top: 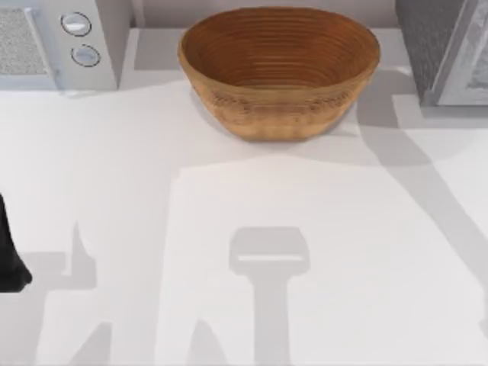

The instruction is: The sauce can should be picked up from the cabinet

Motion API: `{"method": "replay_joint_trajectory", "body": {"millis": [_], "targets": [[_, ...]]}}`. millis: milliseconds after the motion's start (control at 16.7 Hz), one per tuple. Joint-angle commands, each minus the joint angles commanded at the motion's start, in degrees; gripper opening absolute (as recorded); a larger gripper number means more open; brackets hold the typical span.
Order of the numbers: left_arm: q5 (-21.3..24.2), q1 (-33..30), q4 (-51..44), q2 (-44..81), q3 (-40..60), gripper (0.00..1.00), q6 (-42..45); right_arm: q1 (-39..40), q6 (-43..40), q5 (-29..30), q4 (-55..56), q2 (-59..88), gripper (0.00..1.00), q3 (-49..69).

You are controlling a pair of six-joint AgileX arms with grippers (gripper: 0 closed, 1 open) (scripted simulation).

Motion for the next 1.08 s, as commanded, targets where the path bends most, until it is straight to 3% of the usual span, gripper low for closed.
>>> {"method": "replay_joint_trajectory", "body": {"millis": [240, 600, 840, 1080], "targets": [[0.0, 0.0, 0.0, 0.0, 0.0, 1.0, 0.0, 6.2, 0.0, 6.2, -6.8, -7.3, 0.0, -0.7], [0.0, 0.0, 0.0, 0.0, 0.0, 1.0, 0.0, 6.2, 0.1, 6.0, -6.9, -8.1, 0.0, -1.2], [0.0, 0.0, 0.0, 0.0, 0.0, 1.0, 0.0, 3.3, 0.5, 0.3, -4.0, -14.3, 0.0, -9.5], [0.0, 0.0, 0.0, 0.0, 0.0, 1.0, 0.0, -2.1, 0.8, -8.7, 1.6, -25.7, 0.0, -27.4]]}}
